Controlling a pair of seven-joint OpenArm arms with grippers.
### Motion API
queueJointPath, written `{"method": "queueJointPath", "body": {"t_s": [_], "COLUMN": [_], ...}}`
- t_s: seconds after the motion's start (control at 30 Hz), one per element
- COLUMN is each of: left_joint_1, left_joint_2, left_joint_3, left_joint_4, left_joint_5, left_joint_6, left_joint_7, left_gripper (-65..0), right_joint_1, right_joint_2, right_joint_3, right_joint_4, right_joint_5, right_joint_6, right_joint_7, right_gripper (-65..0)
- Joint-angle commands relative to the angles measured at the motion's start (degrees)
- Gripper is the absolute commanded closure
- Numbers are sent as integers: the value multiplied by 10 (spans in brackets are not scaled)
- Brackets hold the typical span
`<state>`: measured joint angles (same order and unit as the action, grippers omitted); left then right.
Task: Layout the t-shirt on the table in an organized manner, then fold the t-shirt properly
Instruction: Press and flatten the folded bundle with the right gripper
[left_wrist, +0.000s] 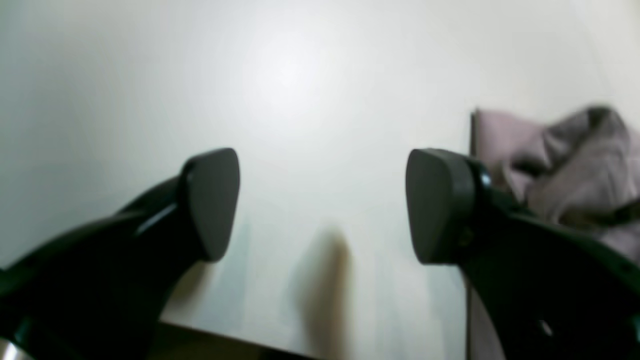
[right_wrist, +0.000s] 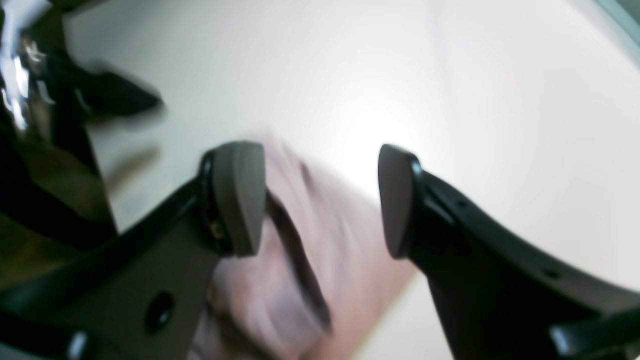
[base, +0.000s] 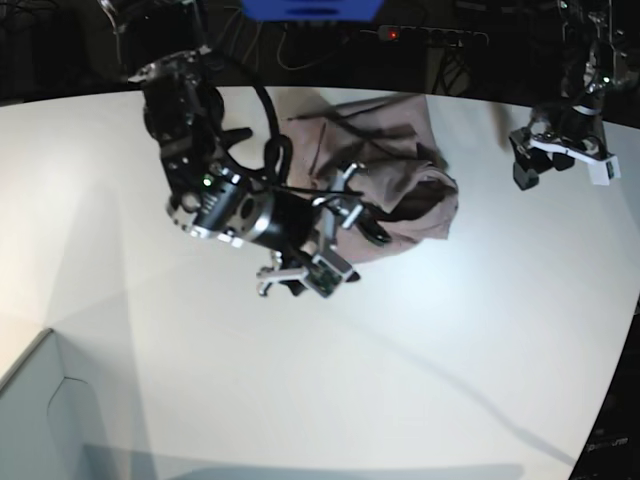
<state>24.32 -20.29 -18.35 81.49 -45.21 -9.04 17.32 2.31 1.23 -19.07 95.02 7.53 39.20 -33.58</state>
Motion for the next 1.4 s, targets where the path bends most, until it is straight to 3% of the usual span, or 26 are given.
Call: {"method": "queueJointPath", "body": {"t_s": [0.0,0.1,0.33,0.77,1.03,1.23,1.37], "left_joint_1": [4,1,-17,-16,-16,-17,-17], "left_joint_2": [-6,-6,7,5,2,6,6], "left_joint_3": [-3,-3,-2,-3,-4,-60,-75], "left_joint_4": [14,18,16,11,11,12,18], "left_joint_5": [-4,-4,-4,-4,-4,-4,-4], "left_joint_6": [-6,-6,-6,-6,-6,-6,-6], "left_joint_7": [-8,-8,-8,-8,-8,-8,-8], "left_gripper": [-504,-504,-504,-504,-504,-504,-504], "right_joint_1": [-1,-36,-102,-86,-96,-99,-106], "right_joint_2": [6,24,26,0,23,61,77], "right_joint_3": [7,43,86,83,-61,-143,-138], "right_joint_4": [15,31,60,-24,-18,-18,23], "right_joint_5": [10,10,10,10,10,10,10], "right_joint_6": [-2,-2,0,1,8,8,8], "right_joint_7": [14,14,9,11,8,8,8], "right_gripper": [-363,-365,-365,-365,-365,-365,-365]}}
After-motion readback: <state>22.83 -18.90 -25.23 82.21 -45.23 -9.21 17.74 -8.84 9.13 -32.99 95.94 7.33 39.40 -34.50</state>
